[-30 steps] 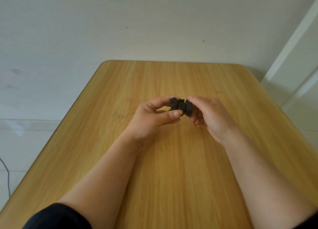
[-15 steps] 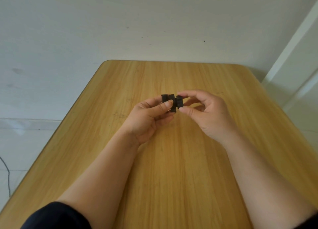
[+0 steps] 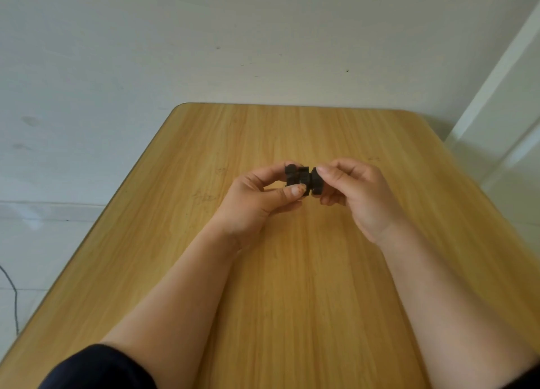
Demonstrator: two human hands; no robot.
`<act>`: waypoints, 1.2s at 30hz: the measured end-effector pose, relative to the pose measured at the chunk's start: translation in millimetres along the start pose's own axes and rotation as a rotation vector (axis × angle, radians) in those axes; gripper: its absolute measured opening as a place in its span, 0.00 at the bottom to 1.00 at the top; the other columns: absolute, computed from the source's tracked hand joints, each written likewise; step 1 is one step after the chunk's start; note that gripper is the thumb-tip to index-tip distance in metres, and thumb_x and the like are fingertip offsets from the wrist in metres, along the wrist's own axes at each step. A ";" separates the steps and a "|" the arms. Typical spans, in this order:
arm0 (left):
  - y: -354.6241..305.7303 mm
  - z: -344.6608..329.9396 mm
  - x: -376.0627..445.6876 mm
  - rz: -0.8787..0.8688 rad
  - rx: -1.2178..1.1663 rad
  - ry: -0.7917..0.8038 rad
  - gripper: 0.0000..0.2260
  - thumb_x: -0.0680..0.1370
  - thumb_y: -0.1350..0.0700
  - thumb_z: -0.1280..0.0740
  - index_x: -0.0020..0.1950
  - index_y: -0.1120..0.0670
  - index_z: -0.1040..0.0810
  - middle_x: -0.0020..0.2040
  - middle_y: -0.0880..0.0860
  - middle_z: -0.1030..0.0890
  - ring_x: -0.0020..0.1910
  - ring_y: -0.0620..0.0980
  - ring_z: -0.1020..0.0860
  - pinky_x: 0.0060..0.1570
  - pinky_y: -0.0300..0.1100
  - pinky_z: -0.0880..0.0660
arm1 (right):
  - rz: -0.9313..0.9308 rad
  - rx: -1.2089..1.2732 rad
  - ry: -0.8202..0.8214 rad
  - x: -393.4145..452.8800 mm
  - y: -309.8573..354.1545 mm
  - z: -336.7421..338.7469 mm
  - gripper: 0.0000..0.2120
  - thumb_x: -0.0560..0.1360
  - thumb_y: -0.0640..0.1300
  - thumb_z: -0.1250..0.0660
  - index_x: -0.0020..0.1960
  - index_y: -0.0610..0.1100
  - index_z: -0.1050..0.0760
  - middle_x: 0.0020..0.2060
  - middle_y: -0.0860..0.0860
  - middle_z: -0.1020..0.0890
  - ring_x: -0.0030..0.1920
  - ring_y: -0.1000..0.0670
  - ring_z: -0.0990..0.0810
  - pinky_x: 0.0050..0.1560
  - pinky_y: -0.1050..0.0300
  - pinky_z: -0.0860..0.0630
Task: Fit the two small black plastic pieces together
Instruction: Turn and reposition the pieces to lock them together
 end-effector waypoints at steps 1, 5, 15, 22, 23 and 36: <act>-1.4 -1.4 -0.1 -0.013 0.016 0.010 0.13 0.65 0.57 0.26 0.49 0.52 0.18 0.47 0.50 0.17 0.48 0.52 0.19 0.44 0.40 0.22 | -0.030 0.041 0.004 0.1 -2.4 -0.6 0.10 0.73 0.50 0.33 0.36 0.45 0.20 0.28 0.51 0.19 0.31 0.53 0.22 0.34 0.61 0.25; -6.7 -9.2 -1.8 -0.063 0.063 0.064 0.11 0.65 0.55 0.26 0.47 0.47 0.17 0.46 0.47 0.16 0.48 0.53 0.19 0.44 0.40 0.23 | -0.099 0.100 0.018 -0.3 -8.4 -3.2 0.16 0.76 0.47 0.36 0.31 0.50 0.20 0.24 0.52 0.22 0.27 0.54 0.24 0.28 0.63 0.28; 1.8 11.6 1.9 0.020 -0.114 -0.106 0.17 0.66 0.58 0.28 0.55 0.56 0.20 0.41 0.49 0.14 0.39 0.45 0.17 0.32 0.33 0.26 | 0.052 -0.166 -0.057 -2.3 3.7 0.7 0.14 0.74 0.60 0.37 0.52 0.52 0.21 0.43 0.55 0.15 0.43 0.56 0.17 0.41 0.62 0.22; 5.6 12.6 1.6 0.062 -0.133 -0.102 0.18 0.66 0.58 0.29 0.55 0.57 0.20 0.40 0.49 0.15 0.38 0.44 0.17 0.31 0.31 0.27 | 0.173 -0.304 -0.079 -3.9 15.8 -4.4 0.13 0.73 0.44 0.29 0.53 0.60 0.23 0.50 0.60 0.18 0.51 0.57 0.20 0.48 0.56 0.21; 5.3 11.8 1.8 0.058 -0.124 -0.097 0.17 0.66 0.59 0.29 0.55 0.57 0.20 0.40 0.49 0.15 0.38 0.45 0.17 0.31 0.31 0.26 | 0.166 -0.309 -0.085 -3.7 15.8 -3.7 0.11 0.73 0.45 0.29 0.52 0.59 0.23 0.48 0.61 0.18 0.50 0.59 0.20 0.47 0.59 0.21; -4.7 -0.6 0.1 -0.052 0.103 -0.002 0.11 0.67 0.57 0.26 0.47 0.45 0.17 0.44 0.46 0.16 0.44 0.48 0.19 0.38 0.35 0.26 | 0.002 -0.032 -0.068 -1.4 0.9 4.3 0.15 0.76 0.48 0.34 0.39 0.37 0.22 0.28 0.50 0.17 0.30 0.53 0.19 0.33 0.61 0.23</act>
Point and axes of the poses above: each hand's wrist, its own x-axis towards the middle knuckle, its own z-axis out of the back of the hand, y = z × x, the point moved 10 cm from there along x, towards the middle knuckle
